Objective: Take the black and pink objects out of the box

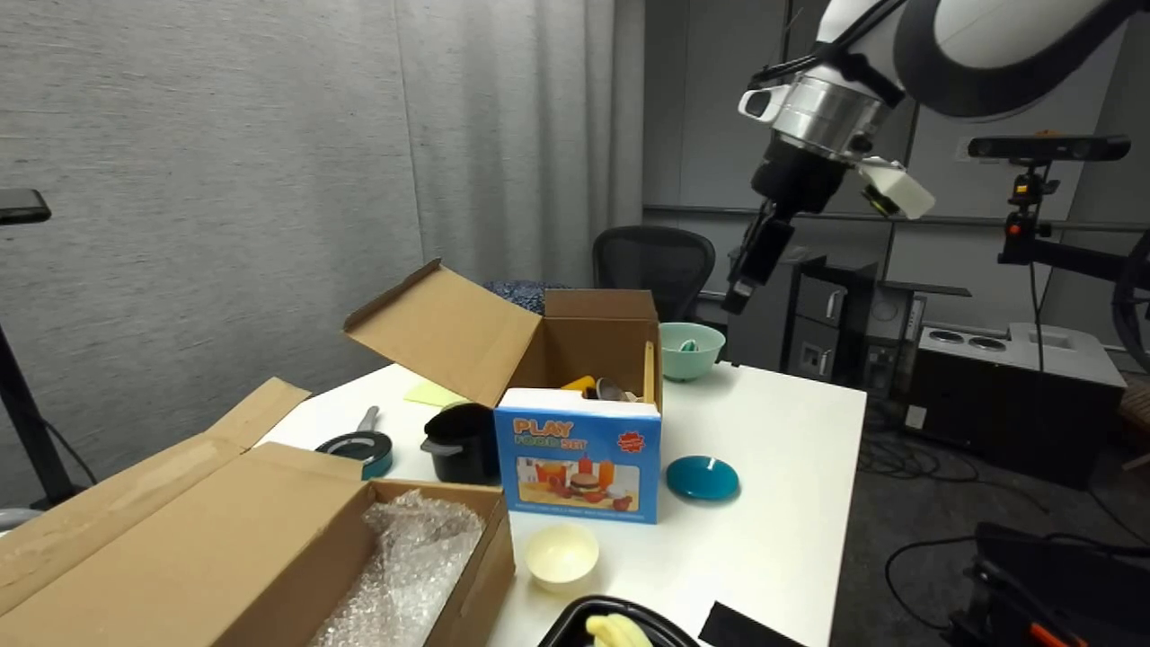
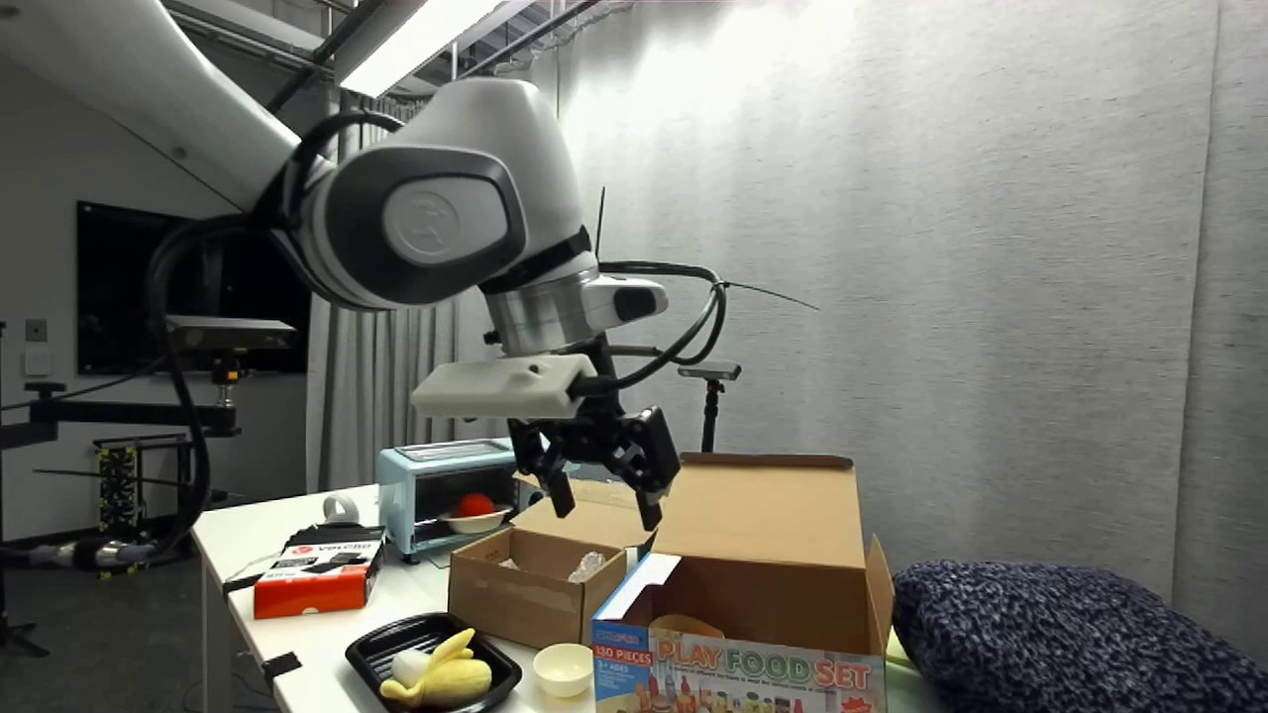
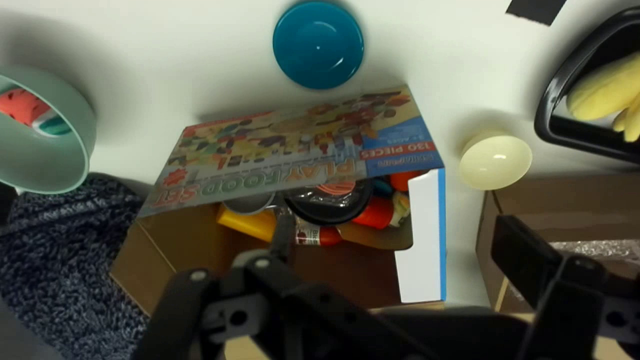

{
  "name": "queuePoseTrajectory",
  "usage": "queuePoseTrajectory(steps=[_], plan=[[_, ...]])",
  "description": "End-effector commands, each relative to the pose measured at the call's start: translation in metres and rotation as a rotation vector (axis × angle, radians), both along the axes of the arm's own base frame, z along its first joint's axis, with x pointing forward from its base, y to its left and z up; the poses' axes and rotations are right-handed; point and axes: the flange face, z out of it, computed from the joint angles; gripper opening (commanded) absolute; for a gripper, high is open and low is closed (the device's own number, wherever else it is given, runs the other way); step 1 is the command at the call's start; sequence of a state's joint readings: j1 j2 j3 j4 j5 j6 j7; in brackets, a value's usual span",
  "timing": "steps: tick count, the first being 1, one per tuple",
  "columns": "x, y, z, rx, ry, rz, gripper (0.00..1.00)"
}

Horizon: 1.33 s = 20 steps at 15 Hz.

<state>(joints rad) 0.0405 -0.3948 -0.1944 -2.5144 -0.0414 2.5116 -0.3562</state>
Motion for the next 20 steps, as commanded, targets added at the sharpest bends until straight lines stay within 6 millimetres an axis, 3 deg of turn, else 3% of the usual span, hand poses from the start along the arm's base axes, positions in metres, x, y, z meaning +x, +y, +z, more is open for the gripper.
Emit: queuePoseTrajectory(steps=[1,3,9,11,15,20], plan=[[0.014,0.001,-0.003,0.005,0.0,-0.005,1.0],[0.024,0.003,-0.011,0.001,0.019,-0.005,1.0],[0.021,0.004,-0.008,-0.004,0.014,0.016,1.0],[0.033,0.012,-0.011,-0.045,0.027,0.044,1.0],[0.075,0.016,-0.02,-0.138,0.056,0.1,1.0],[0.132,-0.001,-0.05,-0.203,0.085,0.063,1.0]])
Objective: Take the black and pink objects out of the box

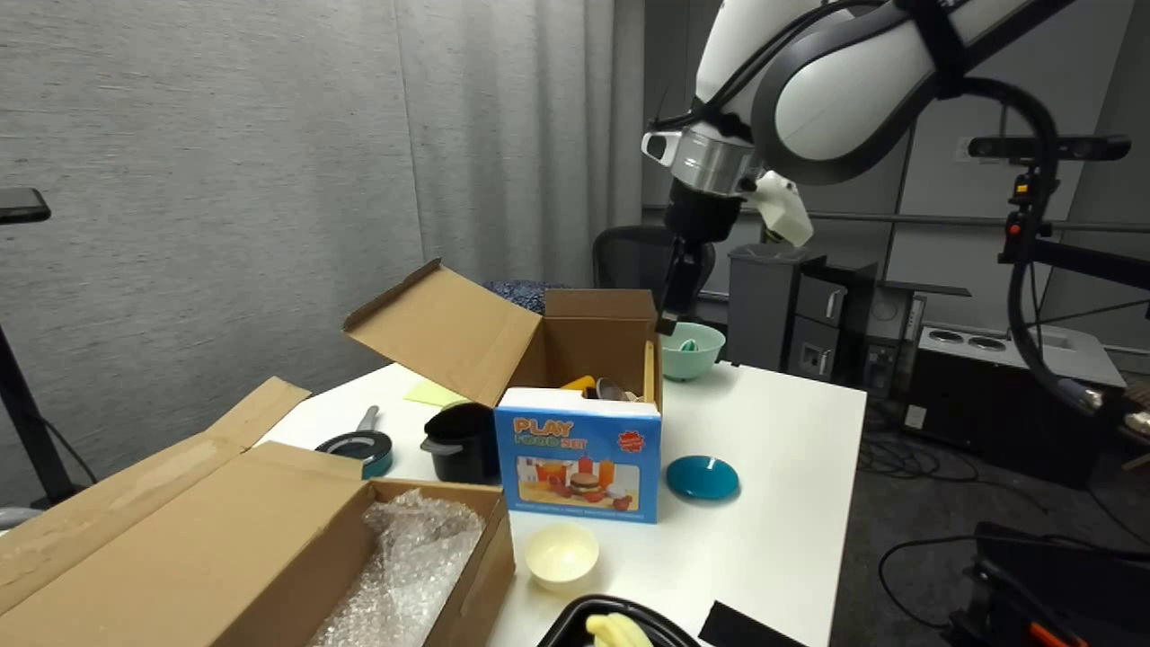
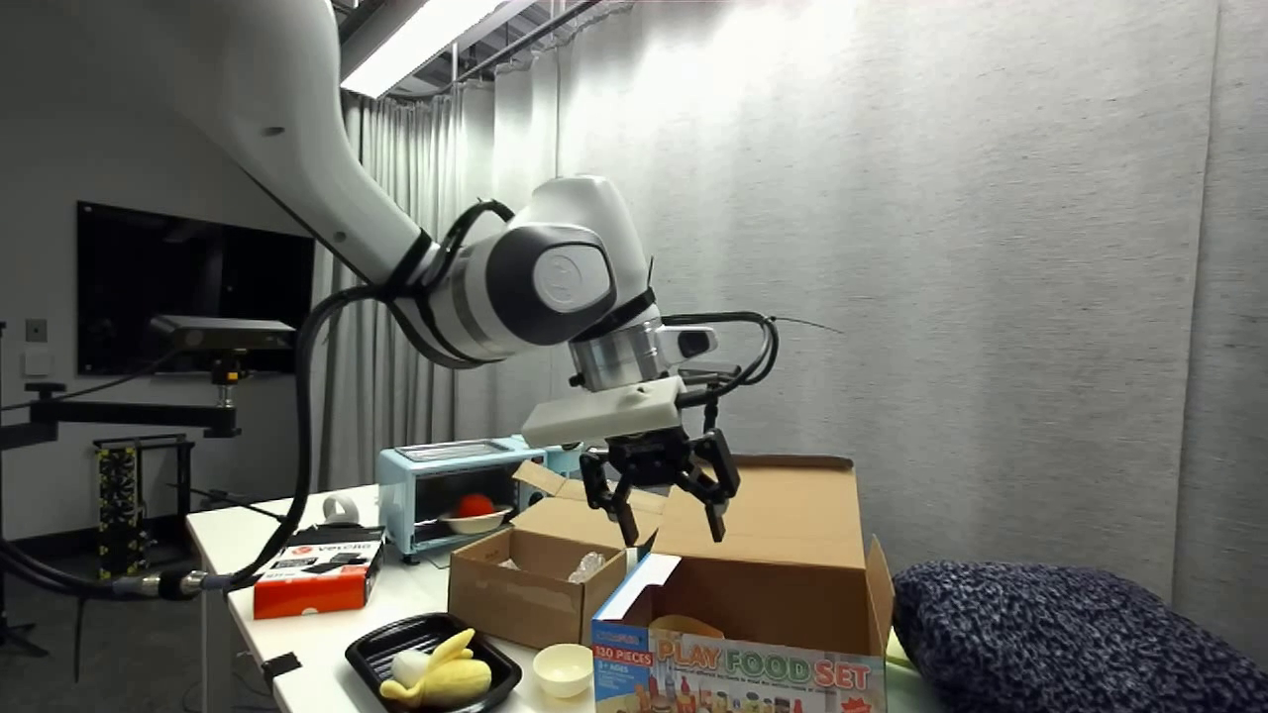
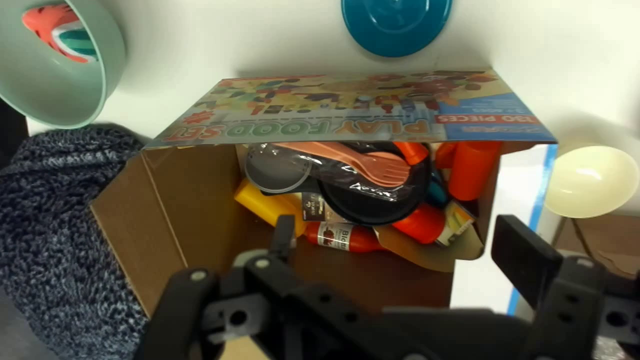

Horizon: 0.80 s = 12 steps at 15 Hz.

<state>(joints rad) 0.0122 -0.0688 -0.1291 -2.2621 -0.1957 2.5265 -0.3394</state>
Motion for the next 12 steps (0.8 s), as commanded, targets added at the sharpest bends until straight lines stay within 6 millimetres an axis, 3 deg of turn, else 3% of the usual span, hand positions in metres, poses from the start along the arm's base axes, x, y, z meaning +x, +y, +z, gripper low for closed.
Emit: queuePoseTrajectory(steps=[1,7,9,12], plan=[[0.05,-0.01,-0.024,0.01,0.016,-0.053,1.0],[0.096,0.001,-0.072,0.242,0.066,-0.192,1.0],[0.108,-0.006,-0.077,0.232,0.038,-0.22,1.0],[0.123,-0.022,-0.067,0.21,-0.025,-0.243,1.0]])
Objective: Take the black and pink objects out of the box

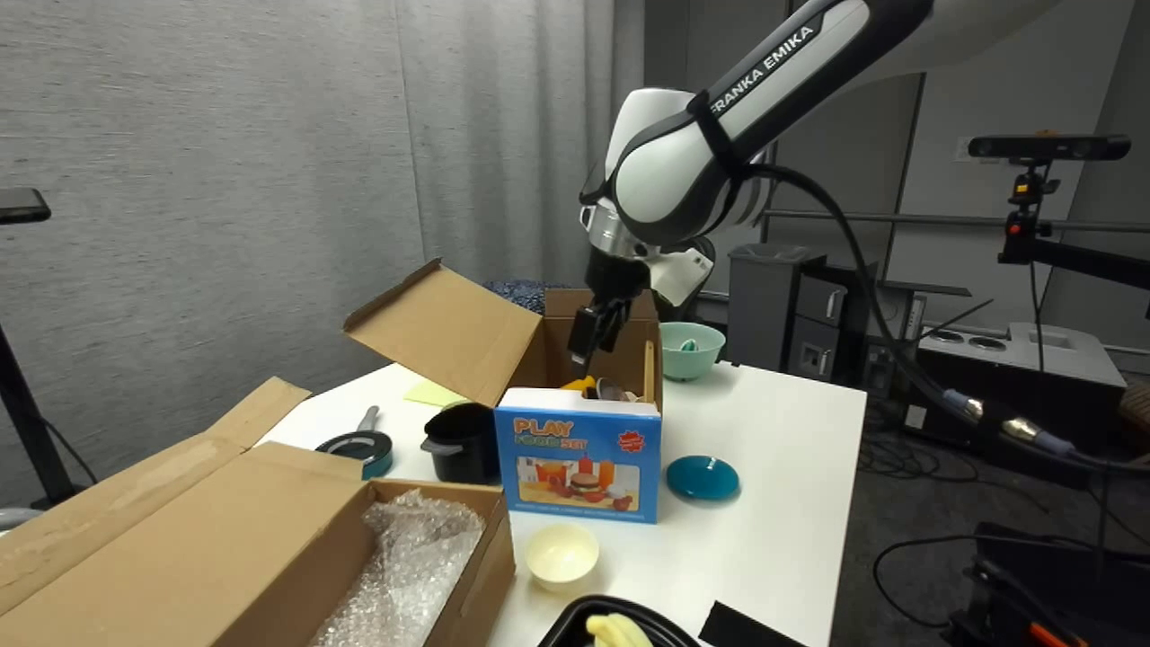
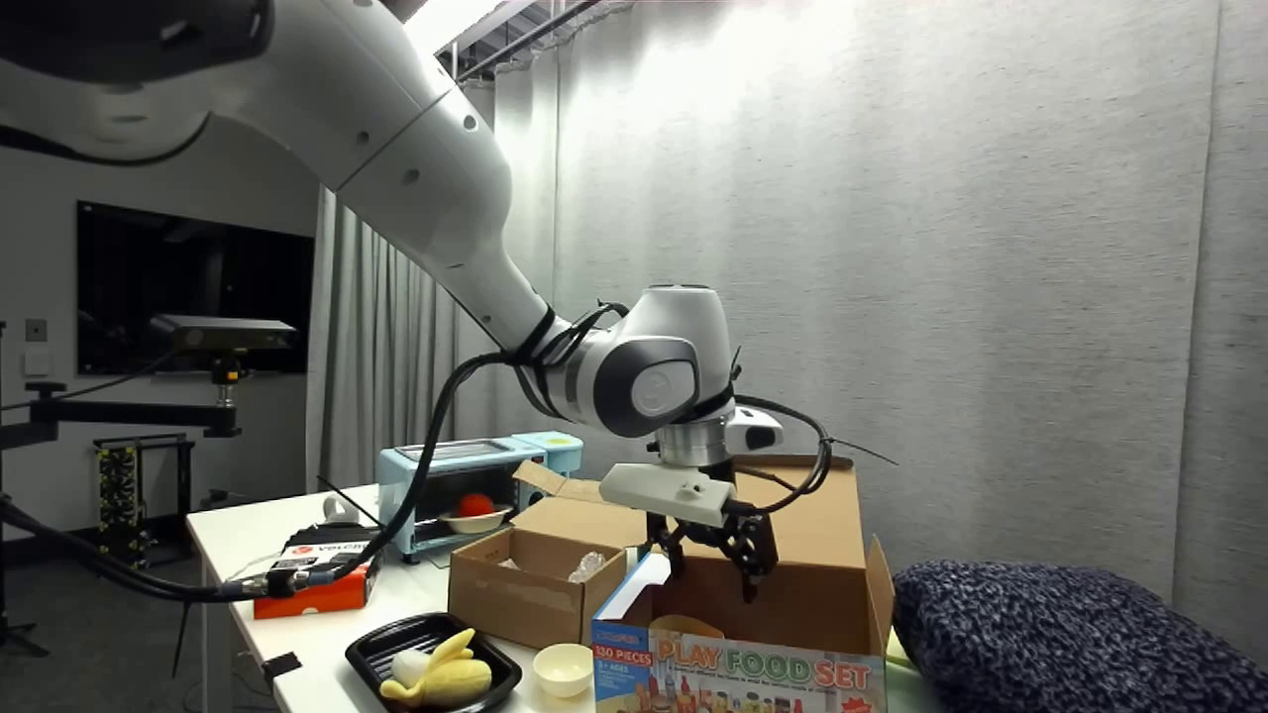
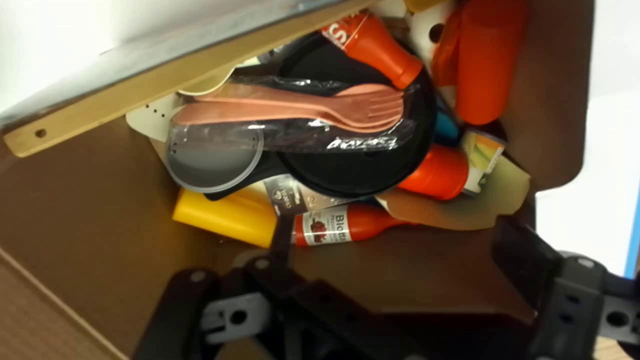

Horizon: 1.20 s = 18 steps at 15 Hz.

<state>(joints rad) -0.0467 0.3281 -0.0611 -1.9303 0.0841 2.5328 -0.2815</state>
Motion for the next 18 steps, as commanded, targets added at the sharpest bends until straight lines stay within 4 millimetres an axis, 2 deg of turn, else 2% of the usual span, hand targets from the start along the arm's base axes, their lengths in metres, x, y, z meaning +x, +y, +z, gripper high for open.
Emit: queuePoseTrajectory(steps=[1,3,5,15,17,18], plan=[[0.023,-0.02,0.011,-0.021,-0.06,-0.038,1.0],[0.026,-0.024,0.005,-0.025,-0.057,-0.044,1.0],[0.017,-0.021,0.007,-0.015,-0.041,-0.035,1.0],[0.017,-0.019,0.003,-0.013,-0.035,-0.032,1.0],[0.025,-0.012,-0.008,-0.01,-0.013,-0.011,1.0],[0.031,-0.008,-0.021,-0.011,0.01,0.007,1.0]])
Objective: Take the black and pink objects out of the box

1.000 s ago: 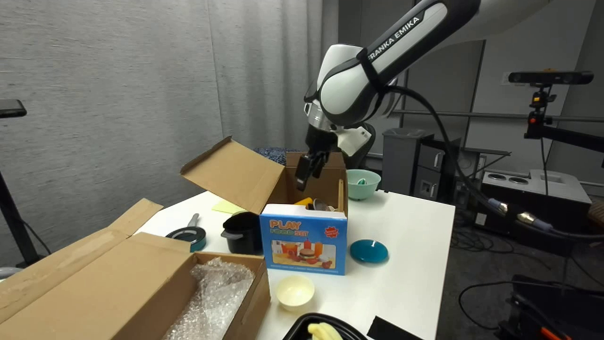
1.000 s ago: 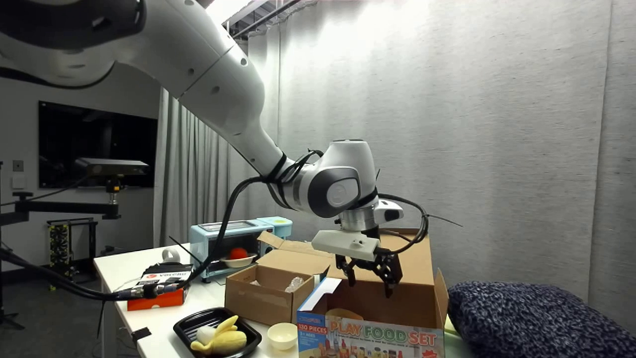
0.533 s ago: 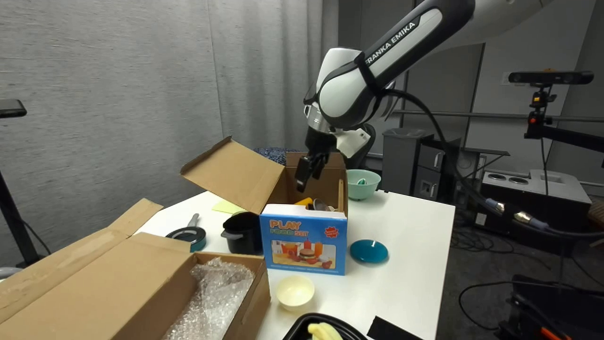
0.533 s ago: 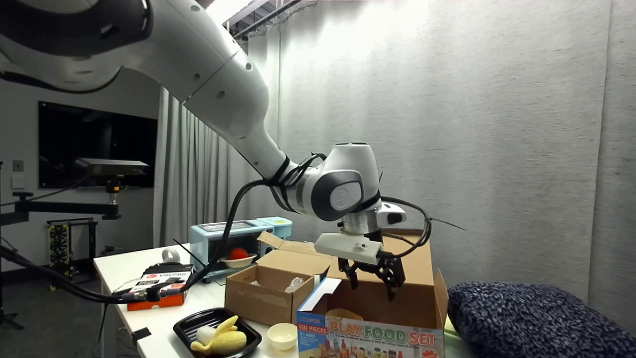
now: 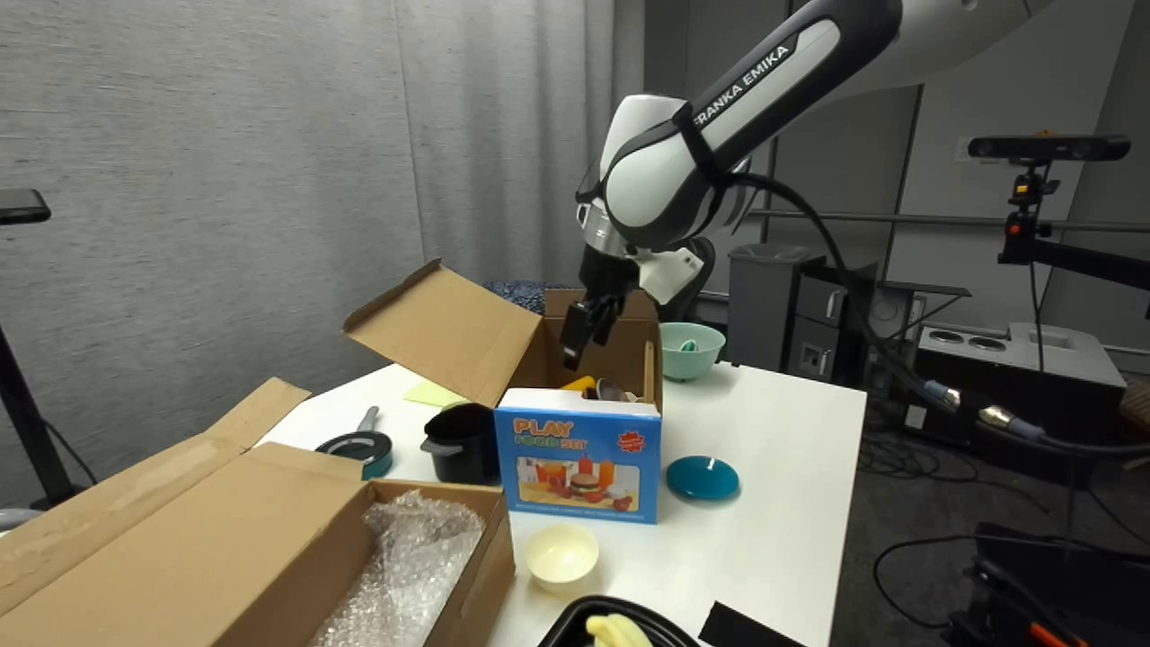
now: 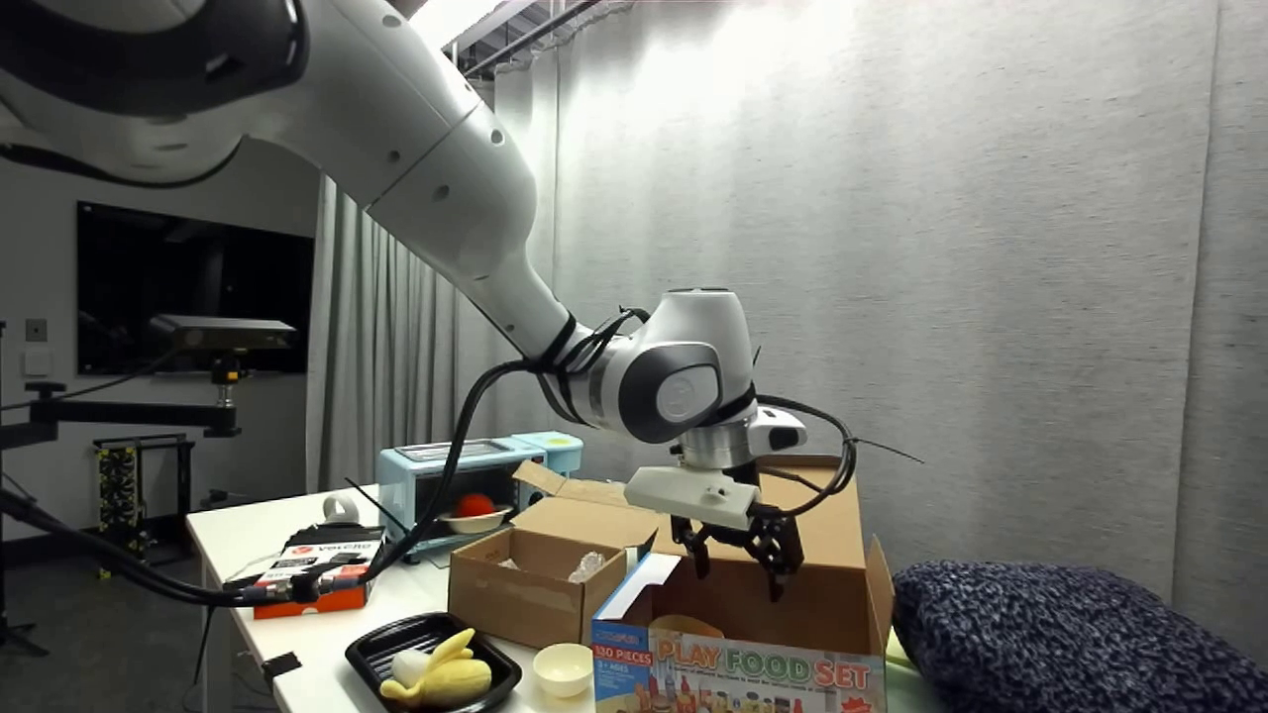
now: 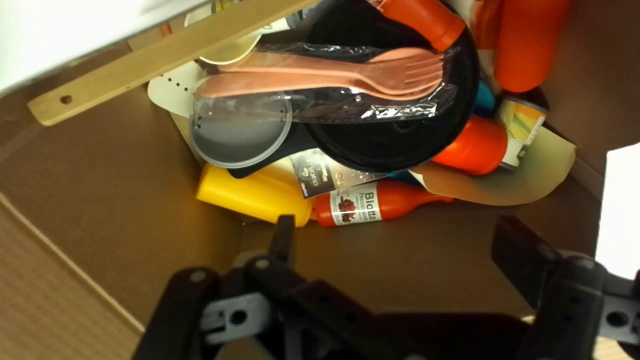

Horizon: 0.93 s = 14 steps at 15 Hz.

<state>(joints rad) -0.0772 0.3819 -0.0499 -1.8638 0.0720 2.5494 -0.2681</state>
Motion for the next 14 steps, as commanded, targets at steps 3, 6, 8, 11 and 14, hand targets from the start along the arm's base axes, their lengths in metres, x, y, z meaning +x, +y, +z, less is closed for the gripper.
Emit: queuePoseTrajectory(steps=[3,6,8,11,14], plan=[[0.027,0.013,-0.056,-0.035,0.078,0.074,1.0],[0.043,0.016,-0.089,-0.053,0.077,0.102,1.0],[0.055,0.023,-0.105,-0.032,0.075,0.126,1.0],[0.068,0.034,-0.11,-0.025,0.059,0.153,0.99],[0.074,0.032,-0.11,-0.036,0.051,0.161,0.71]])
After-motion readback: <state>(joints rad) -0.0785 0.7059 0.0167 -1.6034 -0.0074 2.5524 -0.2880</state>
